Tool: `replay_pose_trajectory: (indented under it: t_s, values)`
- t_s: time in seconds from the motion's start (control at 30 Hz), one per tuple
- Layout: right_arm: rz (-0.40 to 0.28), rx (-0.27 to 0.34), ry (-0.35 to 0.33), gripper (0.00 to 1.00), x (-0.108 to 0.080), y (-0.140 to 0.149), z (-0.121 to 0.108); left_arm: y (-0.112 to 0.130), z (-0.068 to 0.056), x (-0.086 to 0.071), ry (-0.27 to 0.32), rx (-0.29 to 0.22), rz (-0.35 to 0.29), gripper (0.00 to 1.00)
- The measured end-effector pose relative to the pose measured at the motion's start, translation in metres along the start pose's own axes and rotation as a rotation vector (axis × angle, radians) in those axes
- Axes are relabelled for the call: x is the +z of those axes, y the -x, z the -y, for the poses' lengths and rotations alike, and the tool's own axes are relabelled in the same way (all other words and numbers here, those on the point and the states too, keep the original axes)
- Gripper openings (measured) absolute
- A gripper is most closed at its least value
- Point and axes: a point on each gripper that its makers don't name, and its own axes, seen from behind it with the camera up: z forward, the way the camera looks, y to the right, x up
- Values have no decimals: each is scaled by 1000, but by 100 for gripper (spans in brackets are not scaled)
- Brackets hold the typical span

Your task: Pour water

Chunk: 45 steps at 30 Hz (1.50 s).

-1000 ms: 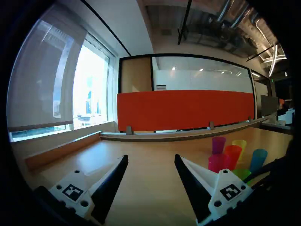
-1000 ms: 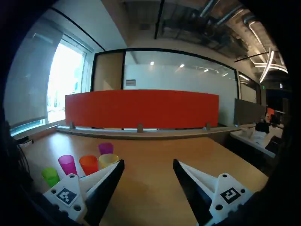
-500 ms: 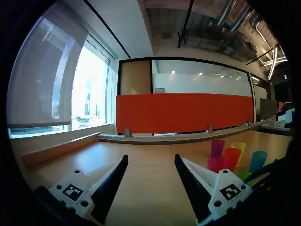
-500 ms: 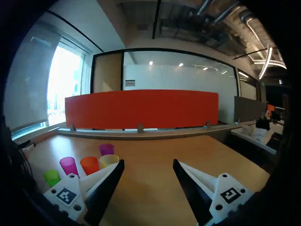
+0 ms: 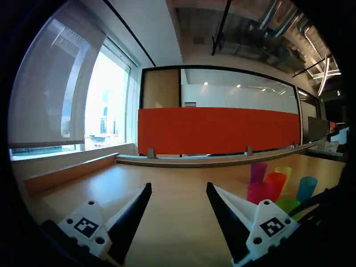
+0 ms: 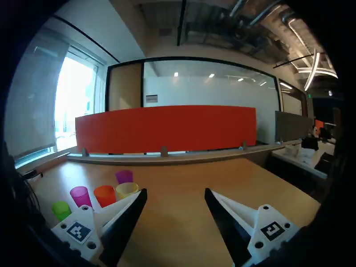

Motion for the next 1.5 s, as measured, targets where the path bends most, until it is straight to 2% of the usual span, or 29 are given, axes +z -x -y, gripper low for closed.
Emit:
replay_pose_trajectory:
  t_s: [0.77,1.1,1.5]
  values:
    - [-20,-26,-4,100,-6,-7,-5,5,-1,2,5,3,25,91]
    - [-82,-47,-25,100,-9,-17,-7,6,-1,2,5,4,25,91]
    - [-174,-92,-34,100,7,-18,-8,6,-1,1,5,3,25,91]
